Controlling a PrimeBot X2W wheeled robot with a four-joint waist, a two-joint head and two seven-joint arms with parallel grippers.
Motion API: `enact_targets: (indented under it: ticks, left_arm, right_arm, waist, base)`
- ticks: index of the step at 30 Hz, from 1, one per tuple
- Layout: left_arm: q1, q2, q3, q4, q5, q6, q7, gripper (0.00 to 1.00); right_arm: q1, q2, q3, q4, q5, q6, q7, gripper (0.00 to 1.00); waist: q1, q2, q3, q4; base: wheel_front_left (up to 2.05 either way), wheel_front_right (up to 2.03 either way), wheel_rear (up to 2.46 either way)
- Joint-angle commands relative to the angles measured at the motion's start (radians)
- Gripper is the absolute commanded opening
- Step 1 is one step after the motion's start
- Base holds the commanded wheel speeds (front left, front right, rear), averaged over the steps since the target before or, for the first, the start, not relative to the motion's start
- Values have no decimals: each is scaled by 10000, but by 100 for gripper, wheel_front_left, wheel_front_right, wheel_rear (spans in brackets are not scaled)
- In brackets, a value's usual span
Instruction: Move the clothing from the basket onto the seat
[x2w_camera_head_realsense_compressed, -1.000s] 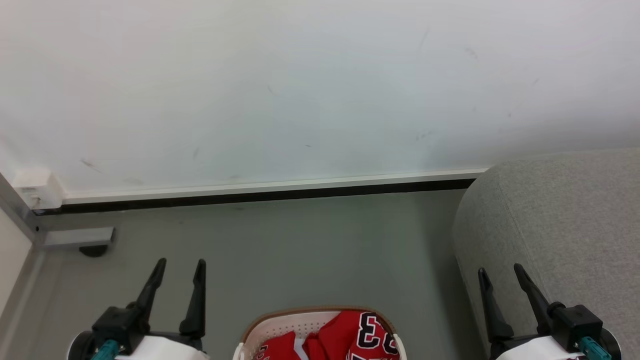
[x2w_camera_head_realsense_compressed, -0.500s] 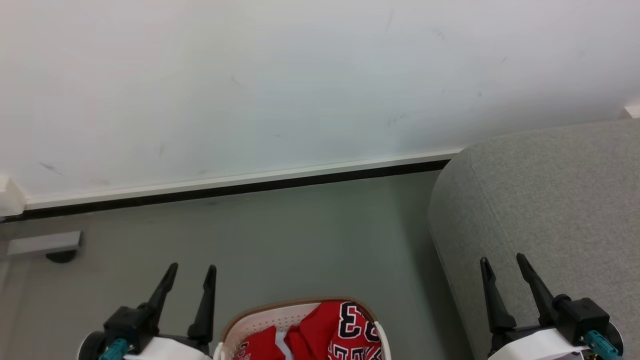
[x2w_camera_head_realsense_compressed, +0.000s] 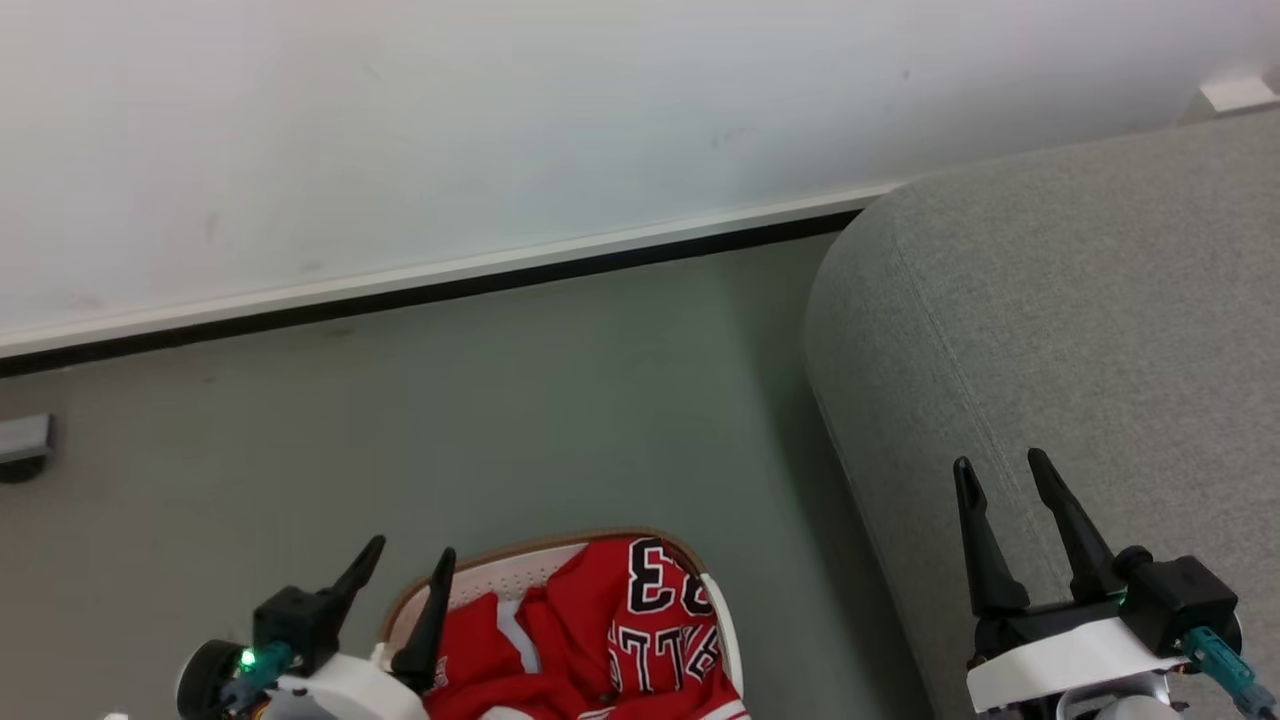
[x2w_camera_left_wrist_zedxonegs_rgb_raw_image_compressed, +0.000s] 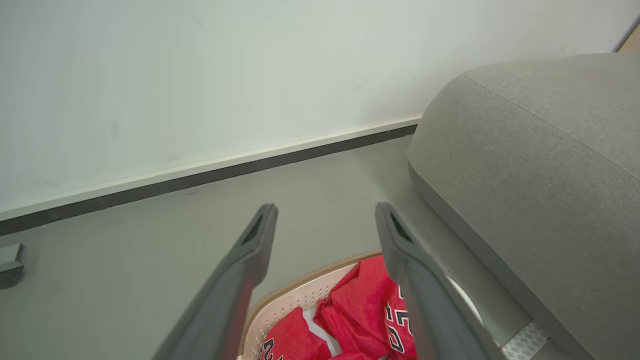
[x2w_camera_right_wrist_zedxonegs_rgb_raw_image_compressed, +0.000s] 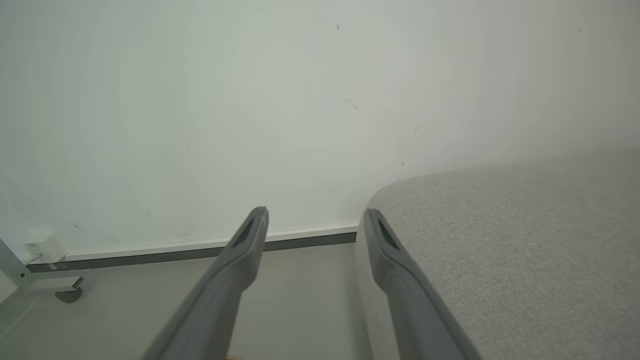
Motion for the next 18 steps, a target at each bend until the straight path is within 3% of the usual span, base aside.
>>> enact_targets:
  ticks: [1, 10, 18]
  left_arm:
    - [-231, 243, -204, 276, -100, 15, -5, 100]
    - [-1251, 1205, -1787, 1865, -325, 14, -5, 100]
    - [-2494, 1938, -3994, 3701, -494, 14, 352, 100]
  right_arm:
    - [-182, -21, -3, -146, -69, -21, -27, 100]
    - [-391, -18, 153, -776, 141, -21, -27, 100]
    - [-631, -21, 314, -1364, 485, -21, -27, 100]
  waist:
    - [-1, -1, 412, -290]
    - [-1, -1, 1515, -827]
    - [-1, -1, 2695, -1282]
  base:
    - [0, 0, 0]
    - [0, 0, 0]
    - [0, 0, 0]
